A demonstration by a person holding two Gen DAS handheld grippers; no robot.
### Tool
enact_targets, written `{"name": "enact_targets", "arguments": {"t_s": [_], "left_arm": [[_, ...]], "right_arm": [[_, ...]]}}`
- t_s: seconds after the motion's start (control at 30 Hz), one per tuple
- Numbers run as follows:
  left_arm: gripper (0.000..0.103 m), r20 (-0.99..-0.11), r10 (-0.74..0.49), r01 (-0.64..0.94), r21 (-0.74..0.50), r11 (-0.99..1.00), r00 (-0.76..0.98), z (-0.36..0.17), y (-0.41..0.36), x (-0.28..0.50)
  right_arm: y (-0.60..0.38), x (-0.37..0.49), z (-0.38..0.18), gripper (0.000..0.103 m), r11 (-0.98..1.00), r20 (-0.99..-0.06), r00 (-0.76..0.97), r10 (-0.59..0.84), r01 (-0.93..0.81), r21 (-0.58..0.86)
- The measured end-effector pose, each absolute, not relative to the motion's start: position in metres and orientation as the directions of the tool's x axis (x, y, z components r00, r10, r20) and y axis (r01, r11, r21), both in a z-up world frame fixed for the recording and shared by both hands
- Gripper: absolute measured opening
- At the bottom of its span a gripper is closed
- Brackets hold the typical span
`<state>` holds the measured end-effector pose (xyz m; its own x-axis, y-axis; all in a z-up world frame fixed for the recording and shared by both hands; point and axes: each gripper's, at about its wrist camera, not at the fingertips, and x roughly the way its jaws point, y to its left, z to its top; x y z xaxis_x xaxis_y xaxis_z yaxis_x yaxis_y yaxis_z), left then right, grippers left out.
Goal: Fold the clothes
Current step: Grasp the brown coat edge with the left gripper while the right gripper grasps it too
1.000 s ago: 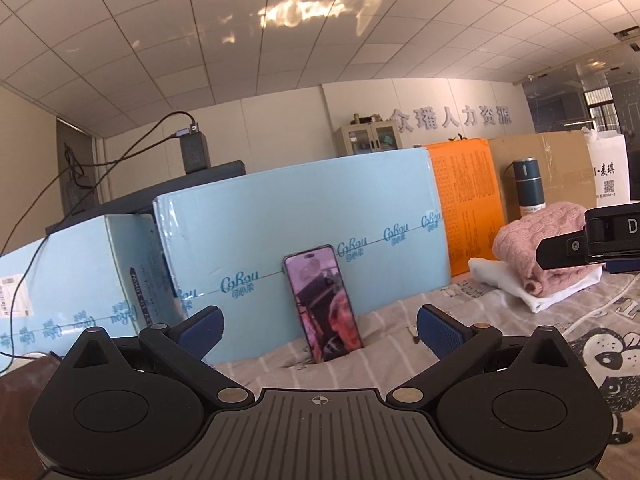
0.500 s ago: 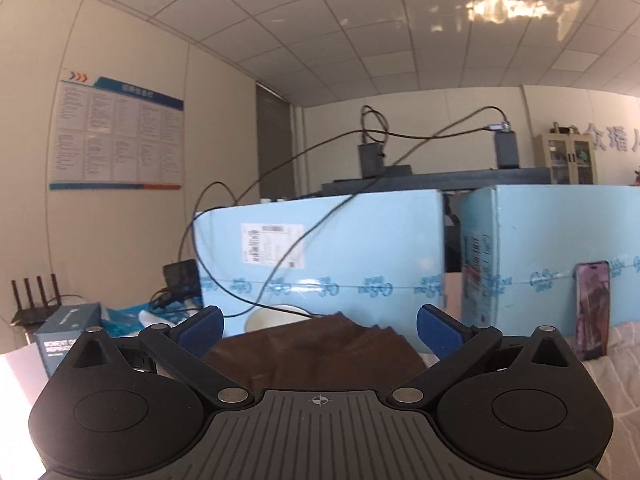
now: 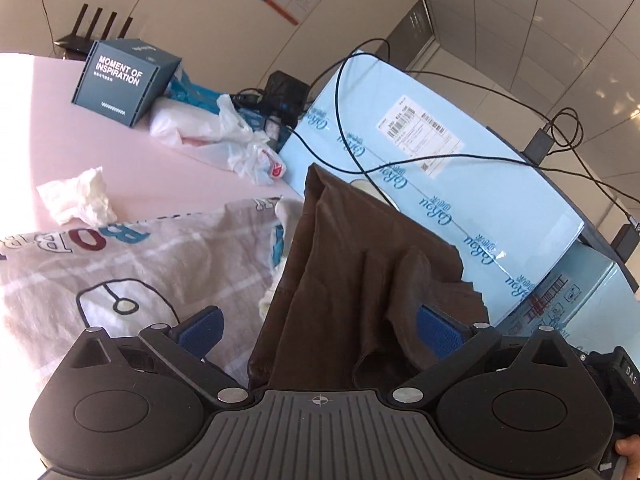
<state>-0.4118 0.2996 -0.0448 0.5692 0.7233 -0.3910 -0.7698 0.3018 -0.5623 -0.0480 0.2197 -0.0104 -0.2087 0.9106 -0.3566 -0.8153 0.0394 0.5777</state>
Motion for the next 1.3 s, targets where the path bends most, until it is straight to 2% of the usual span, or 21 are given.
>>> {"name": "enact_targets", "arguments": {"t_s": [0.13, 0.3, 0.37, 0.43, 0.47, 0.63, 0.77, 0.87, 0.93, 1.0, 1.07, 1.13, 1.3], "left_arm": [[0.103, -0.398, 0.698, -0.747, -0.595, 0.298, 0.596, -0.054, 0.313, -0.409], [0.103, -0.37, 0.573, -0.626, -0.697, 0.35, 0.732, -0.064, 0.338, -0.399], [0.102, -0.352, 0.569, -0.607, -0.712, 0.352, 0.743, -0.067, 0.339, -0.399], [0.102, -0.322, 0.571, -0.585, -0.724, 0.366, 0.755, -0.067, 0.337, -0.401], [0.102, -0.307, 0.573, -0.573, -0.731, 0.369, 0.76, -0.067, 0.335, -0.403], [0.102, -0.206, 0.576, -0.49, -0.777, 0.394, 0.791, -0.067, 0.332, -0.415], [0.102, -0.238, 0.581, -0.516, -0.769, 0.377, 0.778, -0.07, 0.335, -0.413], [0.102, -0.265, 0.594, -0.562, -0.728, 0.392, 0.759, -0.068, 0.332, -0.407], [0.099, -0.29, 0.606, -0.598, -0.696, 0.397, 0.74, -0.067, 0.331, -0.403], [0.098, -0.313, 0.618, -0.631, -0.664, 0.4, 0.721, -0.067, 0.329, -0.4], [0.098, -0.321, 0.628, -0.653, -0.633, 0.414, 0.709, -0.066, 0.326, -0.397], [0.098, -0.332, 0.638, -0.677, -0.601, 0.424, 0.694, -0.065, 0.323, -0.394], [0.097, -0.34, 0.648, -0.698, -0.566, 0.438, 0.682, -0.064, 0.319, -0.389]], "right_arm": [[0.244, -0.045, -0.033, 0.102, 0.026, -0.376, -0.262, 0.889, -0.791, 0.612], [0.262, -0.046, -0.05, 0.1, 0.015, -0.377, -0.296, 0.878, -0.77, 0.638], [0.266, -0.047, -0.055, 0.093, -0.004, -0.366, -0.322, 0.873, -0.756, 0.655], [0.264, -0.051, -0.055, 0.08, -0.003, -0.369, -0.308, 0.877, -0.771, 0.637], [0.261, -0.053, -0.053, 0.079, -0.009, -0.363, -0.302, 0.881, -0.779, 0.627], [0.237, -0.054, -0.034, 0.078, -0.176, -0.224, -0.406, 0.886, -0.742, 0.647], [0.227, -0.068, -0.021, 0.078, -0.285, -0.171, -0.47, 0.866, -0.744, 0.605], [0.228, -0.08, -0.025, 0.078, -0.283, -0.189, -0.464, 0.866, -0.764, 0.58], [0.23, -0.09, -0.029, 0.074, -0.198, -0.25, -0.371, 0.894, -0.83, 0.521], [0.229, -0.108, -0.031, 0.074, -0.06, -0.301, -0.182, 0.936, -0.925, 0.374], [0.224, -0.125, -0.031, 0.074, 0.011, -0.307, -0.062, 0.95, -0.973, 0.232], [0.214, -0.136, -0.03, 0.074, 0.018, -0.275, -0.027, 0.961, -0.987, 0.16], [0.209, -0.149, -0.022, 0.075, -0.039, -0.205, -0.065, 0.977, -0.991, 0.13]]}}
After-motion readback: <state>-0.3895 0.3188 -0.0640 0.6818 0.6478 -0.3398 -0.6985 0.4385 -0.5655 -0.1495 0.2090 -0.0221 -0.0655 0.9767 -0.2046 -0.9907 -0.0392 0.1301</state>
